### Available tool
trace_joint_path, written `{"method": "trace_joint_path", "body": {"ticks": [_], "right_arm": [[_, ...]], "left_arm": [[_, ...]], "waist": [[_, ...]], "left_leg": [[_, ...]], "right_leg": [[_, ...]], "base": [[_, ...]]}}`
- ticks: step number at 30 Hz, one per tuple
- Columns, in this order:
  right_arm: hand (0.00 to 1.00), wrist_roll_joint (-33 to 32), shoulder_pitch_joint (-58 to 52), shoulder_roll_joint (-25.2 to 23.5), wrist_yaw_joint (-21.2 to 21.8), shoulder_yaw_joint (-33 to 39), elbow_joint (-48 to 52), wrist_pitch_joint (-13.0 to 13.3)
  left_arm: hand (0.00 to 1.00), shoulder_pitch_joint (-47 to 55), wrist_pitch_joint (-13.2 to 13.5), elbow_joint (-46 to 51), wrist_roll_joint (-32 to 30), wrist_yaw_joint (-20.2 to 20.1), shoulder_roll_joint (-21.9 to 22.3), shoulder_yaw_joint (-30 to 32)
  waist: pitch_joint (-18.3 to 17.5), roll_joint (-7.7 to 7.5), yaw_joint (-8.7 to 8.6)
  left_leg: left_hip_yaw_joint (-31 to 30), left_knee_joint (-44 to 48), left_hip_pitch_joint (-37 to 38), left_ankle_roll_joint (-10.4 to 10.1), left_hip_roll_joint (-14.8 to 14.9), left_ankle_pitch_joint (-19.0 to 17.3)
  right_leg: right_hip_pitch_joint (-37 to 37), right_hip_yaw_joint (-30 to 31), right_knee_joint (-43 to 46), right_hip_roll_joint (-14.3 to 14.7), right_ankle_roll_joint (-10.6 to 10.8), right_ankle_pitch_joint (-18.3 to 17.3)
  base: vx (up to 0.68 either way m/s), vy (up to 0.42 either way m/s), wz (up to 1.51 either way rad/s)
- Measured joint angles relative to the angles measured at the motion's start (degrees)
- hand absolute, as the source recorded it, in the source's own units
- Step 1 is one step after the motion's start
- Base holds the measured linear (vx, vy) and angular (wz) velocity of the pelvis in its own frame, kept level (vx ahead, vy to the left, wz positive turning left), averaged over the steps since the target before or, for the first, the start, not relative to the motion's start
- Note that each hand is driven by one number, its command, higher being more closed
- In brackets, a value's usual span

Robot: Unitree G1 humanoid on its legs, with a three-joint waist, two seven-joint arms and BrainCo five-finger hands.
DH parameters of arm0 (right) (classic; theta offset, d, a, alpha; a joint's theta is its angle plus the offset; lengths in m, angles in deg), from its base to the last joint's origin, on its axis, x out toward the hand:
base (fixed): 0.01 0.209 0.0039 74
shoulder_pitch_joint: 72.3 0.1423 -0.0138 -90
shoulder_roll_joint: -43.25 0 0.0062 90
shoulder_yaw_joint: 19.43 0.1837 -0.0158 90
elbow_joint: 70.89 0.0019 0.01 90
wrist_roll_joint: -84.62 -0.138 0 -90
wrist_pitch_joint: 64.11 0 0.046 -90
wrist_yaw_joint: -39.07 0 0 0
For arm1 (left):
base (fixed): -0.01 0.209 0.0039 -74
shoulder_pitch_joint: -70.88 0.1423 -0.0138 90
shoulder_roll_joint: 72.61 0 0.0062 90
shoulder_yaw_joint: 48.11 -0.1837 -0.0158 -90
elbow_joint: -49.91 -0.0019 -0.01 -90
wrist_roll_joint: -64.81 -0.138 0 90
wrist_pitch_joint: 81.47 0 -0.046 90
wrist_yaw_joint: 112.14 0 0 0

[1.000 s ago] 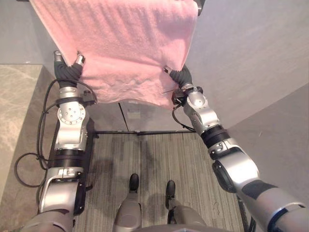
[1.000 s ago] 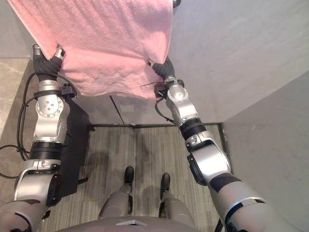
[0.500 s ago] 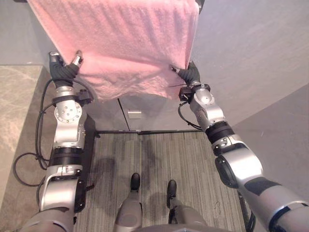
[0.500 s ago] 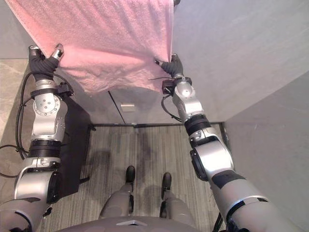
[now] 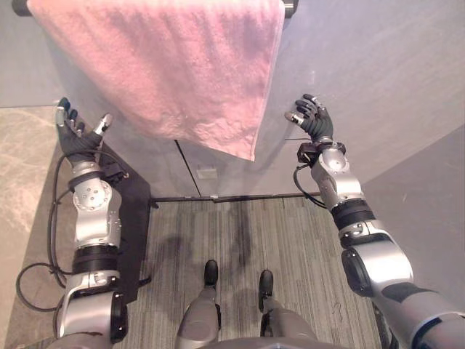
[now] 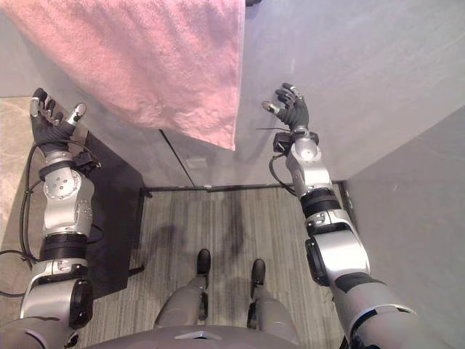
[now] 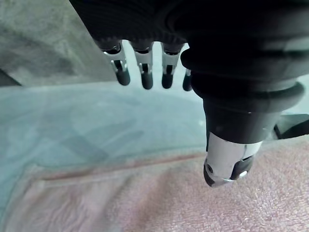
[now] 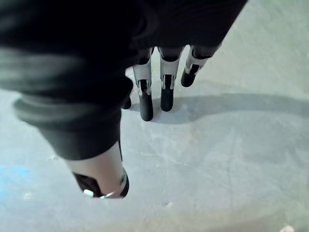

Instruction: Organize washtable

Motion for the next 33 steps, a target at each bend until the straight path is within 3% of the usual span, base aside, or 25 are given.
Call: {"method": "trace_joint_path", "body": {"ticks": [6,9,12,16,21,25,29,33], "right_arm": [[0.00,0.52,-5.13,0.67,0.54,0.09,6.43,0.04],[0.00,2.10,-10.71,0.69,0.92,0.07,12.87,0.10],[0.00,2.07,-18.12,0.63,2.44,-0.11,19.80,0.16],[0.00,0.39,-29.21,0.53,7.32,-0.26,29.32,1.20],[0.00,-5.31,-36.76,0.23,12.64,-2.89,33.79,2.67],[0.00,-10.61,-38.30,-0.04,16.58,-6.97,37.78,2.70],[0.00,-14.13,-38.28,-0.11,19.63,-11.62,40.18,2.96],[0.00,-16.19,-35.39,-0.04,19.73,-17.65,39.99,2.87]], "left_arm": [[0.00,4.37,-0.13,3.39,-0.03,-1.02,0.31,0.01],[0.00,9.34,-0.12,9.80,0.01,-1.76,1.02,0.07],[0.00,16.83,-0.03,19.41,0.02,-2.82,4.82,0.45],[0.00,29.39,0.67,33.41,0.00,-5.28,12.34,0.36],[0.00,38.85,2.68,40.91,0.26,-8.88,17.44,-0.03],[0.00,39.87,2.98,40.90,6.79,-12.92,17.58,-1.17],[0.00,40.14,3.00,40.88,16.19,-16.13,17.51,-4.31],[0.00,39.66,2.99,40.33,24.61,-17.45,17.01,-5.35]], "waist": [[-0.06,0.11,0.38],[-0.07,0.11,0.64],[-0.47,0.33,0.74],[-2.21,1.73,0.70],[-4.25,2.73,0.71],[-4.59,2.33,0.70],[-5.84,0.65,0.77],[-6.00,0.39,0.80]], "left_leg": [[-0.07,0.01,0.06,0.00,0.05,0.00],[-0.16,0.01,0.06,0.01,0.04,-0.01],[-0.42,-0.09,0.06,0.03,-0.06,-0.03],[-1.05,-0.58,0.17,-0.02,-0.22,-0.45],[-1.53,-0.58,0.48,-0.07,-0.20,-0.47],[-1.57,-0.58,0.87,0.18,-0.21,-0.75],[-1.85,-0.58,0.51,0.20,-0.23,-0.76],[-1.93,-0.58,0.41,0.20,-0.27,-0.75]], "right_leg": [[0.10,-0.03,-0.03,0.04,0.00,0.00],[0.17,-0.12,-0.03,0.01,0.01,-0.01],[0.32,-0.51,0.00,-0.07,-0.03,-0.25],[0.75,-1.32,0.00,-0.21,-0.25,-1.51],[1.18,-1.74,-0.03,-0.13,0.03,-1.97],[1.61,-2.08,-0.28,-0.22,0.10,-1.99],[1.51,-3.37,-0.17,-0.48,0.22,-2.07],[1.44,-3.49,-0.01,-0.54,0.27,-2.08]], "base": [[0.00,0.000,0.00],[0.00,0.000,0.00],[0.00,0.002,0.04],[0.00,0.001,0.09],[0.00,-0.007,0.05],[-0.03,0.003,0.00],[0.00,0.004,0.04],[0.00,0.000,0.01]]}}
